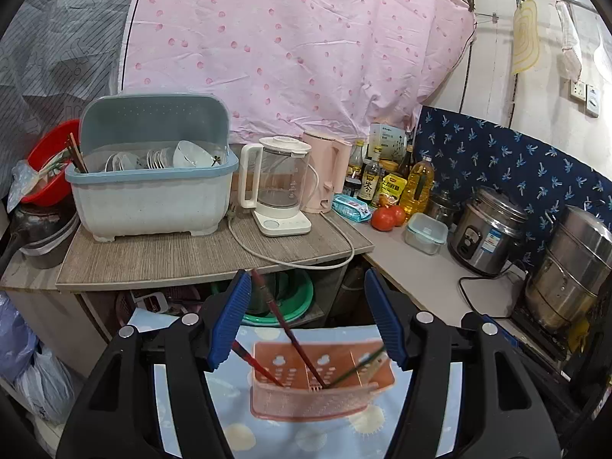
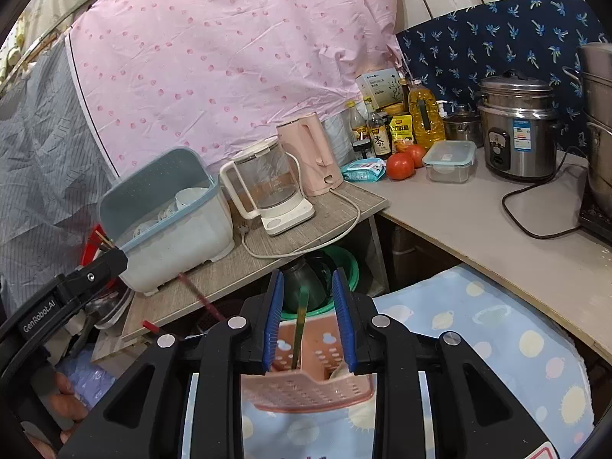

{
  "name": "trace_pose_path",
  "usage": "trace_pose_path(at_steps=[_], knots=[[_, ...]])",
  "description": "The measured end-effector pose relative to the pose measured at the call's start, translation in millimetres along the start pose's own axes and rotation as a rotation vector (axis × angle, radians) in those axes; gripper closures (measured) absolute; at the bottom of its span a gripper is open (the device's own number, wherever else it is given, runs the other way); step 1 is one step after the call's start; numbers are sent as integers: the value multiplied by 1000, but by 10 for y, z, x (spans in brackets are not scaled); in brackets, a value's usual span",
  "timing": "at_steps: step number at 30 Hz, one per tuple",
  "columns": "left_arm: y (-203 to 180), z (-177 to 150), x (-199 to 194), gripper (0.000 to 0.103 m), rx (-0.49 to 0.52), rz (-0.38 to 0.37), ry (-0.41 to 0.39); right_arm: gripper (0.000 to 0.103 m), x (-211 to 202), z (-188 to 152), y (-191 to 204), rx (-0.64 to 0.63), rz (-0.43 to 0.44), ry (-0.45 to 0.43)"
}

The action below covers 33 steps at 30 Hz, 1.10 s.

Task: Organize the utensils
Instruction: 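Open both tools to drop the chopsticks into the basket, then move both open tools back down to the remaining chopsticks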

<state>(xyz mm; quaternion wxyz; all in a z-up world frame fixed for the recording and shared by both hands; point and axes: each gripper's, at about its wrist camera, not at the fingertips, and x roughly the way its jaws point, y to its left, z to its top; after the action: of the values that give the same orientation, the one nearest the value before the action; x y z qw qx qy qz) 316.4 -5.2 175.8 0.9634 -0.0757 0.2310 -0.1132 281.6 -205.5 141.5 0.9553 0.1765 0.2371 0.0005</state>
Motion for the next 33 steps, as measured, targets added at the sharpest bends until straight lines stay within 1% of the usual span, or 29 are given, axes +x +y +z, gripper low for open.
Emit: trace_pose_path(at_steps=[4, 6, 9, 12, 15, 18, 22, 27, 30, 33], knots=[[26, -101, -238, 43, 17, 11, 6, 70, -285, -72, -9, 2, 11, -10], [34, -182, -357, 42, 25, 16, 21, 70, -440, -162, -3, -8, 10, -8], [56, -367, -539, 39, 29, 15, 51, 70, -656, -362, -7, -26, 7, 8], [87, -645, -707, 38, 39, 18, 98, 70, -882, -659, -34, -47, -10, 28], [129, -1009, -860, 38, 41, 28, 157, 70, -1081, -1034, -94, -53, -17, 77], [189, -1421, -990, 38, 28, 29, 224, 70, -1244, -1466, -184, -40, -21, 151], [236, -1974, -1116, 38, 12, 30, 318, 70, -1363, -1996, -310, -14, -25, 253], [179, -2523, -1206, 38, 45, 57, 400, 70, -1415, -2592, -402, -16, -47, 361], [159, -2775, -1228, 38, 47, 56, 440, 70, -1402, -2816, -387, -49, -62, 397], [144, -2936, -1246, 38, 46, 56, 461, 71, -1393, -2952, -338, -89, -74, 406]])
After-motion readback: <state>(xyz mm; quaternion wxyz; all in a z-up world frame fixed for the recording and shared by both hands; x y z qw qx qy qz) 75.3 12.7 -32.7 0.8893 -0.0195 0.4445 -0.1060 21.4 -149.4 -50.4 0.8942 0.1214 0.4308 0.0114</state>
